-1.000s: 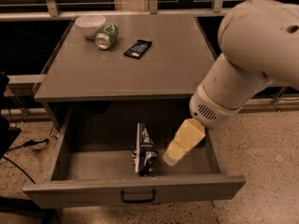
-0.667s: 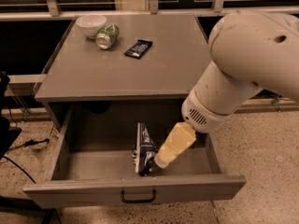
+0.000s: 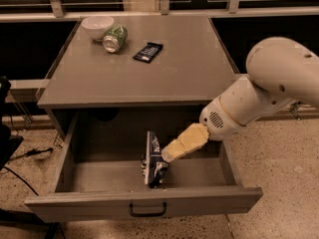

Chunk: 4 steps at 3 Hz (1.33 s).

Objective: Pick blue chip bag from top drawer and place on counter

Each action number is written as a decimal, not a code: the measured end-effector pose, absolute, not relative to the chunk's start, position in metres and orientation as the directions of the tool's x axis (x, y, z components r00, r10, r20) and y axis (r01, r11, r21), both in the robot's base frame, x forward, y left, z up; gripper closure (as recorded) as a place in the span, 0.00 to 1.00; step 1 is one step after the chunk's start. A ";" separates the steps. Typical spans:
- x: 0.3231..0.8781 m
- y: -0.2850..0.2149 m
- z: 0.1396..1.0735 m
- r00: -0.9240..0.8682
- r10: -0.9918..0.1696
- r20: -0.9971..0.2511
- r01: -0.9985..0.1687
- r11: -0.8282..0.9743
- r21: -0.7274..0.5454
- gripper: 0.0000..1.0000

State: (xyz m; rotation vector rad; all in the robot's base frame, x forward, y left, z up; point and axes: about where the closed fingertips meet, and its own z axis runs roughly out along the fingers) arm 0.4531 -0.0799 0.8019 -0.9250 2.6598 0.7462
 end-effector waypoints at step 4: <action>0.428 -0.044 0.771 -0.797 -0.521 -0.306 -0.602 0.722 0.341 0.00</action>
Offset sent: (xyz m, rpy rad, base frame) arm -0.0107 0.0103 -0.0174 -0.0662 0.0369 -0.0460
